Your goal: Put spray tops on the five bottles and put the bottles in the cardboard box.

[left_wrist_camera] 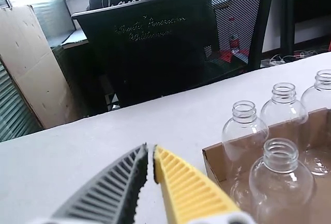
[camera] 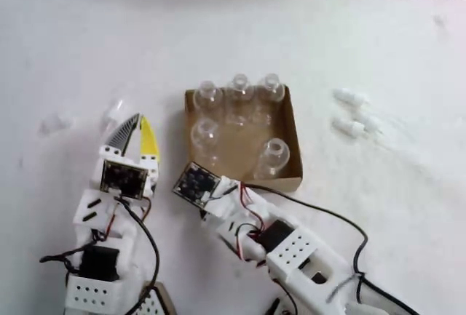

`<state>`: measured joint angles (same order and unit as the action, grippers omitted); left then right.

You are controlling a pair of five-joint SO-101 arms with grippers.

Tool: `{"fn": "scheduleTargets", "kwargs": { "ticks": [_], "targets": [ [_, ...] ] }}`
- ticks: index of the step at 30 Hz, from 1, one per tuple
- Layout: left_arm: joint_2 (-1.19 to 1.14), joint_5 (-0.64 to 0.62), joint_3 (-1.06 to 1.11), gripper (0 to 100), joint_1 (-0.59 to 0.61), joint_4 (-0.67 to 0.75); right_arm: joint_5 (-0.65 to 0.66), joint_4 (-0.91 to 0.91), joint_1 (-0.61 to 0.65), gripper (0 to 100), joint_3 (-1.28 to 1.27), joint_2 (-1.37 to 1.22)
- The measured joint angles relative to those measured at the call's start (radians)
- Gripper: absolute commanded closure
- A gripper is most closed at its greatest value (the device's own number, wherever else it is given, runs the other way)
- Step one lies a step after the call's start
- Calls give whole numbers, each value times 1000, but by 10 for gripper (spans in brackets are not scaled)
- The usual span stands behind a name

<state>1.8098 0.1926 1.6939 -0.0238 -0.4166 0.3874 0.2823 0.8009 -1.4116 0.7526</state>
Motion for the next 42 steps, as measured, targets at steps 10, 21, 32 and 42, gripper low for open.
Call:
{"fn": "scheduleTargets", "kwargs": {
  "ticks": [10, 21, 32, 42],
  "targets": [
    [0, 0, 0, 975, 0, 0, 0, -81, 0, 982, 0, -48],
    [0, 0, 0, 975, 0, 0, 0, 51, -2, 982, 18, 23],
    [0, 0, 0, 973, 0, 0, 0, 414, -2, 982, -97, 594],
    [0, -58, 0, 972, 0, 0, 97, 500, -158, 982, -256, 1007]
  ]
}}
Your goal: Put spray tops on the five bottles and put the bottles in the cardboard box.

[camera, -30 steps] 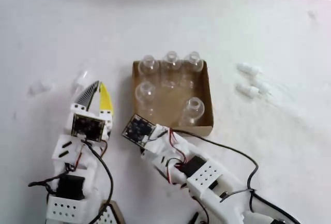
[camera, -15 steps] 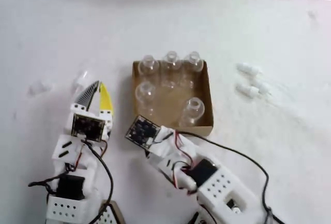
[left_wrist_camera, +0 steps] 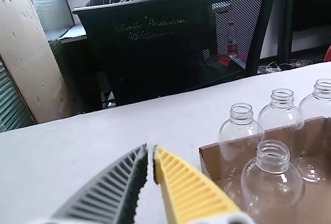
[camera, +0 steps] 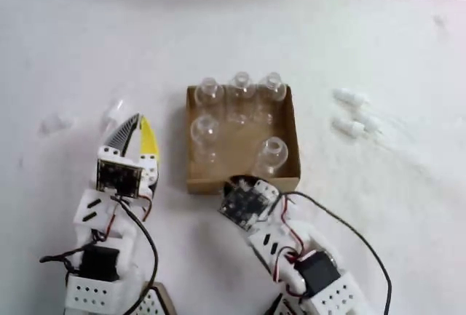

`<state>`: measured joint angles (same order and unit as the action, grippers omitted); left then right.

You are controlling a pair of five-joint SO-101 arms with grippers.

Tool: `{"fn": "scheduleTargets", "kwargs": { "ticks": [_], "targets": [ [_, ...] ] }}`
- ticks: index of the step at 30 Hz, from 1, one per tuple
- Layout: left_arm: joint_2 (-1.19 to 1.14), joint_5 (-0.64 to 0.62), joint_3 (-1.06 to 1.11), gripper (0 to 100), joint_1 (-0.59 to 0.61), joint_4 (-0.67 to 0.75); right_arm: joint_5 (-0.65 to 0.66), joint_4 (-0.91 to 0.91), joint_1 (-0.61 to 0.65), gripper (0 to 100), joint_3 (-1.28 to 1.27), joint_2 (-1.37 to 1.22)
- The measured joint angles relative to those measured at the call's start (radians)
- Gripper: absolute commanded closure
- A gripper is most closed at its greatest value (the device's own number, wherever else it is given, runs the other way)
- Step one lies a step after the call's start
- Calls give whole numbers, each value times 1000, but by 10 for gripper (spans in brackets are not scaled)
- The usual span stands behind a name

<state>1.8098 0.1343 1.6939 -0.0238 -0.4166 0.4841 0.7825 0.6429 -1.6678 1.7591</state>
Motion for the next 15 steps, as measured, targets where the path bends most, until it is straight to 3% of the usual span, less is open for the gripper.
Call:
{"fn": "scheduleTargets", "kwargs": {
  "ticks": [7, 15],
  "targets": [
    [0, 0, -12, 972, 12, -9, -3, 2, 6, 981, -3, 25],
    [0, 2, -328, 972, 91, -295, -3, 2, 6, 981, -9, 34]
  ]
}}
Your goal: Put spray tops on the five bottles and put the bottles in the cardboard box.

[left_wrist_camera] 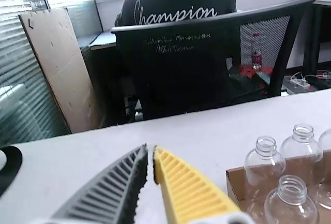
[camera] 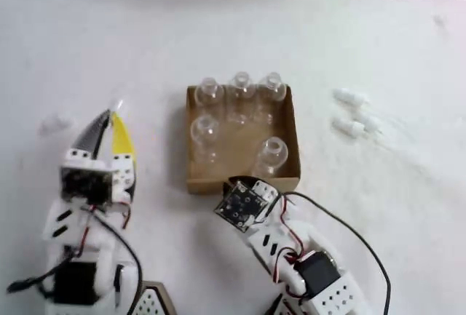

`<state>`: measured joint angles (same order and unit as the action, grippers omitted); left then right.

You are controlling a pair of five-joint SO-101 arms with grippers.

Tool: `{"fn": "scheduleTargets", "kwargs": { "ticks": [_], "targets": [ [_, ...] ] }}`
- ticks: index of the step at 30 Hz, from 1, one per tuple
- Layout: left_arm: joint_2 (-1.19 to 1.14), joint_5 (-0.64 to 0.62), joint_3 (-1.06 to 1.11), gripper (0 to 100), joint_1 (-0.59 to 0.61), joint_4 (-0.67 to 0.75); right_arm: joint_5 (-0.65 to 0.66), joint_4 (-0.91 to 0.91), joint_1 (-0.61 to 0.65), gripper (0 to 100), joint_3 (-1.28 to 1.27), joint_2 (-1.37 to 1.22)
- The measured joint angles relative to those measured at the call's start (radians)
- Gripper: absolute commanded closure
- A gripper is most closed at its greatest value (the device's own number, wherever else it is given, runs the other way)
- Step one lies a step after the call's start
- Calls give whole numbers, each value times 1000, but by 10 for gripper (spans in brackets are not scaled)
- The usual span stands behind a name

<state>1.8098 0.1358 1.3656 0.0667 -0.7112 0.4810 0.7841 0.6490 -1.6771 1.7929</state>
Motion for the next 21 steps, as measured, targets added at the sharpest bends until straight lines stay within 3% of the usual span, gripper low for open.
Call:
{"fn": "scheduleTargets", "kwargs": {
  "ticks": [10, 16, 21],
  "targets": [
    [-34, 69, -454, 972, 80, -252, 0, 0, 0, 981, -5, 0],
    [-325, 68, -694, 974, 135, -338, 0, 0, 0, 981, -5, 0],
    [-612, -54, -844, 973, 140, -430, 0, 0, 0, 981, -5, 0]
  ]
}}
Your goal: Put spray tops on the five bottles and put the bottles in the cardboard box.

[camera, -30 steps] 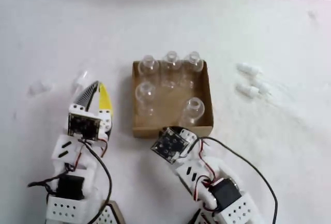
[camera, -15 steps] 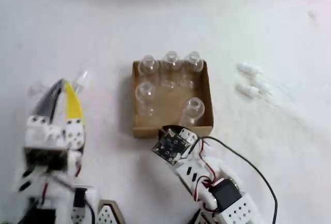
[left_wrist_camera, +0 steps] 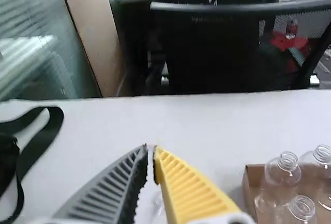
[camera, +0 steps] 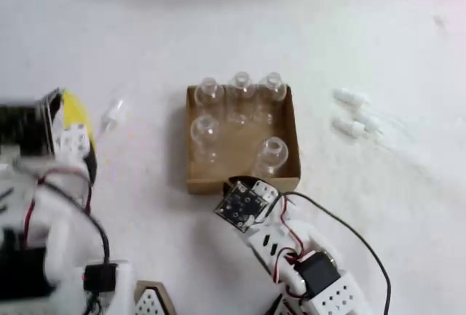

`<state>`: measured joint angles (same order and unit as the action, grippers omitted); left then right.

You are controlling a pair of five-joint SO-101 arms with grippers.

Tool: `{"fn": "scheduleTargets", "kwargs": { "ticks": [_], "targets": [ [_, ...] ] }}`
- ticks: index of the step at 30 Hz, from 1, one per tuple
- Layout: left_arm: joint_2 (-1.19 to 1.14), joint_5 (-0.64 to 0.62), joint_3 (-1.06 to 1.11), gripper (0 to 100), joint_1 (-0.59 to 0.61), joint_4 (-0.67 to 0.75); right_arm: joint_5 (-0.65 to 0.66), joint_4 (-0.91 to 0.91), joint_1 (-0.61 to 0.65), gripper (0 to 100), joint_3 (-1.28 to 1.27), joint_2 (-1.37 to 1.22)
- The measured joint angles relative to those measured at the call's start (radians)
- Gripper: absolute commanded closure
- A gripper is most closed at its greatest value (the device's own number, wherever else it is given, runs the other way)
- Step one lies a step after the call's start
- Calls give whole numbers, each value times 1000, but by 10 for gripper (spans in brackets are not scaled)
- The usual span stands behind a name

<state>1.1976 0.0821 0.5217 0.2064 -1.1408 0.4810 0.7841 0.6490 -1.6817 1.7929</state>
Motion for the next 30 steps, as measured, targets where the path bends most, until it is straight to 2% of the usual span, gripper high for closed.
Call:
{"fn": "scheduleTargets", "kwargs": {
  "ticks": [3, 8, 12, 15, 19, 25, 30],
  "targets": [
    [-127, -68, -58, 972, 0, -38, 0, 0, 0, 981, 0, 0],
    [-184, -84, -72, 972, 0, -38, 43, 0, 0, 981, 0, 0],
    [-193, 60, -72, 972, 5, -40, 46, 0, 0, 981, 0, 0],
    [-233, 117, -83, 972, 71, -69, 46, 0, 0, 981, 0, 0],
    [-430, 186, -157, 972, 164, -87, 48, 0, 0, 981, 0, 0],
    [-810, 450, -256, 976, 189, -175, 48, 0, 0, 981, 0, 0],
    [-1008, 474, -354, 971, 218, -232, 48, 0, 0, 981, 0, 0]
  ]
}}
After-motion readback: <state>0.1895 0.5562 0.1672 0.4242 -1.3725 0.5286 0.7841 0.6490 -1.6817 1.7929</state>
